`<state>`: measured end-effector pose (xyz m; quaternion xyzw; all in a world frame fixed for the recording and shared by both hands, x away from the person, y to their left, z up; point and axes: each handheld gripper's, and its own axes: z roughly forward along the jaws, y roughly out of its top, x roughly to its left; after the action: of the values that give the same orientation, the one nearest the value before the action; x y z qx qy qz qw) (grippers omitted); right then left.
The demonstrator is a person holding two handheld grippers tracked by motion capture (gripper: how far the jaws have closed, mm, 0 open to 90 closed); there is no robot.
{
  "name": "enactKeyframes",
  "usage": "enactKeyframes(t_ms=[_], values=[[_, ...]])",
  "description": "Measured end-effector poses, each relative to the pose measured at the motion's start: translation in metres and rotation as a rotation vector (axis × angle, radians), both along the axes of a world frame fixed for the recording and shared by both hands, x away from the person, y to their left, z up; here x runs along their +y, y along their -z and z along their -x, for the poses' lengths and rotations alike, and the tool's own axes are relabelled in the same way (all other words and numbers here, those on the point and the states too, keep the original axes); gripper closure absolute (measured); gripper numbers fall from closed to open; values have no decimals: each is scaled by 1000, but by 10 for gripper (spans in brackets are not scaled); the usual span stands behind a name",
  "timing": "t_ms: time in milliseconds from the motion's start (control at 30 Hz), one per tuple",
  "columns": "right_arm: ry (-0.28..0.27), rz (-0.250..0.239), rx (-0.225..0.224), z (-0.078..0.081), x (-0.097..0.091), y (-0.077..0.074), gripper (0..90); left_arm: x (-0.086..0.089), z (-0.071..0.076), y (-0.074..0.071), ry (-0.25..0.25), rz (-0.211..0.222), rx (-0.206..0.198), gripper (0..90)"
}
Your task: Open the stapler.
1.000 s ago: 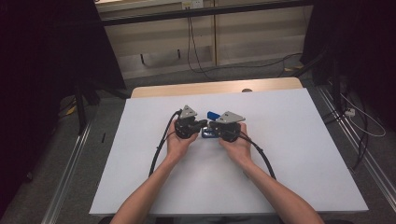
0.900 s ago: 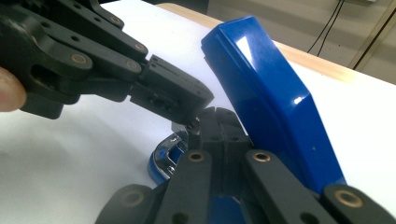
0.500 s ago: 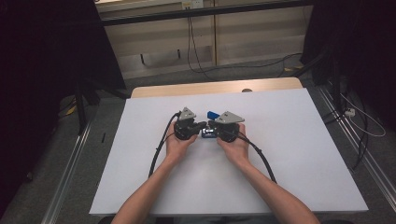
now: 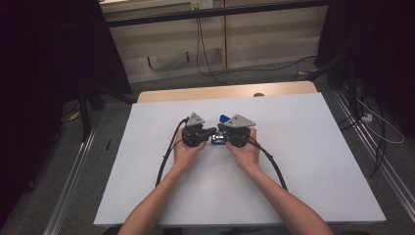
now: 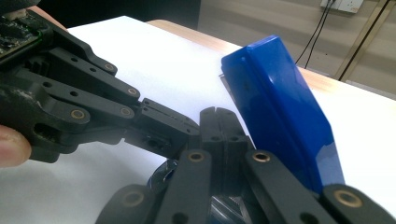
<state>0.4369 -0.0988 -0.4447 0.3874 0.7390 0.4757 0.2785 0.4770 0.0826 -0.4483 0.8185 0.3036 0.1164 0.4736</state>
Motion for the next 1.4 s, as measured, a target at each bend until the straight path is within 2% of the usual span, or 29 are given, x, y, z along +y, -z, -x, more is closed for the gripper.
enactKeyframes(t_ms=[200,533,667,733,1000,1067,1400], values=[[14,-5,-4,1,-3,-3,900,0,1,0,4,-15,-19,900],[18,-12,3,1,-5,-5,900,0,1,0,2,-7,-16,900],[27,-13,-7,1,-6,-5,900,0,0,1,7,-2,-15,900],[26,-26,-3,1,-7,-6,900,0,0,0,10,-8,-15,900],[21,-12,-5,2,-7,-6,900,1,-1,1,6,4,-6,900],[29,-11,-10,2,-9,-8,900,2,-2,1,4,15,5,900],[50,-6,-26,3,-24,-14,900,1,-1,0,2,0,-10,900]])
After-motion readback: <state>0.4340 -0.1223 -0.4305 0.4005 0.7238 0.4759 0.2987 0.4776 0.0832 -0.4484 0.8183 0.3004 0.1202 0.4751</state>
